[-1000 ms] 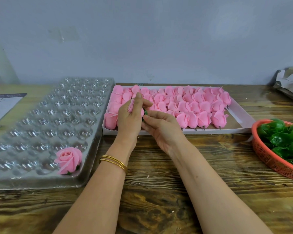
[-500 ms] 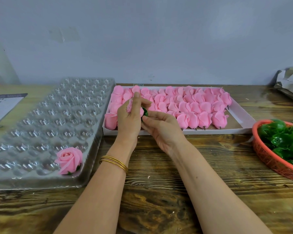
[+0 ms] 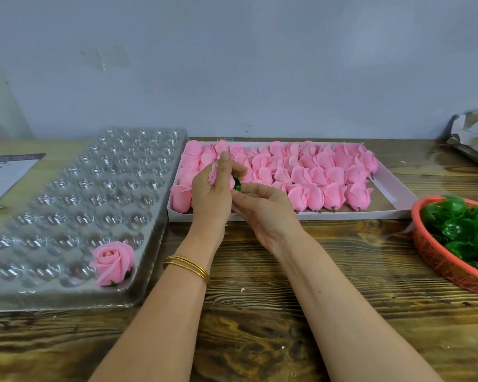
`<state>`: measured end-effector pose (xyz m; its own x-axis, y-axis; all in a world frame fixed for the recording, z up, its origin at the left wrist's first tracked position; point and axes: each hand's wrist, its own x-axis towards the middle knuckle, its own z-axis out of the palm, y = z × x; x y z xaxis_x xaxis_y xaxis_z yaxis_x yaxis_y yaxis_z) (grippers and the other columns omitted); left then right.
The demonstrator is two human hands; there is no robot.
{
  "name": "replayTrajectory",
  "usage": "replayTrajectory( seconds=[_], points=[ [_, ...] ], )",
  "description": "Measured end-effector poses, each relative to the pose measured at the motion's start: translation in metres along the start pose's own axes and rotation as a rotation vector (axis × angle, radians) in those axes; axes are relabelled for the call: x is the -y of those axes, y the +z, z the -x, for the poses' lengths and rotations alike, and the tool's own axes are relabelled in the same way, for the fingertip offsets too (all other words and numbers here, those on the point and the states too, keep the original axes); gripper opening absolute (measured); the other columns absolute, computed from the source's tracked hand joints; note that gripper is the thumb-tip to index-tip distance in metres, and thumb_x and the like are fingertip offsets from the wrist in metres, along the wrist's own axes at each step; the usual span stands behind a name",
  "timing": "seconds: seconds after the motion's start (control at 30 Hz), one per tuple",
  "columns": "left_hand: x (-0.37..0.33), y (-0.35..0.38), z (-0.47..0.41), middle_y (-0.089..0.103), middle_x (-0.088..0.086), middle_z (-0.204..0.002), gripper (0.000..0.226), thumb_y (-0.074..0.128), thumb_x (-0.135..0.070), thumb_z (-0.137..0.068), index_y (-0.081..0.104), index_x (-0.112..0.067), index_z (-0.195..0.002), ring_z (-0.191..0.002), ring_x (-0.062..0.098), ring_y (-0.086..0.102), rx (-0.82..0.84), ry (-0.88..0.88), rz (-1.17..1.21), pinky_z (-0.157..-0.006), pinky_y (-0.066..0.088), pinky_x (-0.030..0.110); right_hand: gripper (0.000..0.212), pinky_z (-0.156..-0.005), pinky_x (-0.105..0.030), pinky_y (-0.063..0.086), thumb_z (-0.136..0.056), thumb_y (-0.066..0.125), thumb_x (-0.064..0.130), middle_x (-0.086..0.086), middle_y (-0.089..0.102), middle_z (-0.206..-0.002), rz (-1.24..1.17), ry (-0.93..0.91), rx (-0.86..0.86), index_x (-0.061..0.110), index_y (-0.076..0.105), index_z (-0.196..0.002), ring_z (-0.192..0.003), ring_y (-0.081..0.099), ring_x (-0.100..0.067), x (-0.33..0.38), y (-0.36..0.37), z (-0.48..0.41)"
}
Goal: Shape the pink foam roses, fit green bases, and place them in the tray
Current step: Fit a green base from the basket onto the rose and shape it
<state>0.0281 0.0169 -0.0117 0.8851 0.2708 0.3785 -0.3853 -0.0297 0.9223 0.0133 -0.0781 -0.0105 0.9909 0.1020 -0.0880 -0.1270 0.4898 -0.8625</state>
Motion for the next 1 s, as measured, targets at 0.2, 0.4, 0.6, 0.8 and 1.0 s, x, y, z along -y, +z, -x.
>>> replayTrajectory(
  seconds=[0.2,0.4,0.6,0.8,1.0],
  points=[
    [-0.0001,0.0008,-0.0002,0.071,-0.014,-0.078,0.043,0.042,-0.04,-0.104,0.07,-0.016,-0.081,-0.08,-0.003,0.066,-0.002,-0.005,0.012,-0.071,0.05,0.014,0.024,-0.078,-0.032,0.06,-0.081,0.067,-0.012,-0.018,0.071,-0.086,0.02,0.002,-0.004,-0.009,0.064,-0.105,-0.079,0.071,-0.025,-0.0001,-0.0007,0.0008],
    [-0.001,0.0018,0.0003,0.071,-0.009,-0.077,0.043,0.043,-0.039,-0.104,0.069,-0.018,-0.077,-0.079,0.0,0.066,-0.004,0.002,0.027,-0.076,0.05,0.015,0.025,-0.073,-0.029,0.06,-0.079,0.069,-0.012,-0.014,0.072,-0.08,0.051,-0.009,-0.03,-0.008,0.064,-0.104,-0.074,0.073,-0.022,0.0017,-0.0017,0.0023],
    [-0.0027,0.0021,0.002,0.071,-0.013,-0.077,0.043,0.044,-0.044,-0.102,0.069,-0.021,-0.076,-0.081,-0.002,0.066,-0.003,-0.021,0.027,-0.082,0.05,0.03,0.033,-0.083,-0.039,0.06,-0.078,0.072,-0.01,-0.021,0.073,-0.092,0.162,-0.07,-0.069,-0.007,0.065,-0.11,-0.082,0.072,-0.028,-0.0001,-0.0022,0.0017],
    [-0.0025,0.0008,0.0014,0.072,-0.011,-0.08,0.041,0.043,-0.042,-0.103,0.07,-0.024,-0.077,-0.083,0.0,0.066,0.007,-0.002,0.016,-0.079,0.051,0.021,0.032,-0.072,-0.03,0.06,-0.078,0.074,-0.007,-0.014,0.075,-0.083,0.202,-0.098,-0.05,-0.003,0.066,-0.108,-0.076,0.074,-0.025,-0.0015,-0.0046,-0.0001],
    [-0.0021,0.0009,0.001,0.071,-0.012,-0.077,0.042,0.043,-0.038,-0.104,0.07,-0.019,-0.079,-0.08,-0.001,0.066,-0.009,0.013,0.025,-0.073,0.049,0.01,0.031,-0.089,-0.041,0.058,-0.081,0.073,-0.002,-0.017,0.075,-0.094,0.234,-0.096,-0.035,-0.003,0.067,-0.111,-0.09,0.073,-0.029,-0.0016,-0.0031,0.0002]
  ],
)
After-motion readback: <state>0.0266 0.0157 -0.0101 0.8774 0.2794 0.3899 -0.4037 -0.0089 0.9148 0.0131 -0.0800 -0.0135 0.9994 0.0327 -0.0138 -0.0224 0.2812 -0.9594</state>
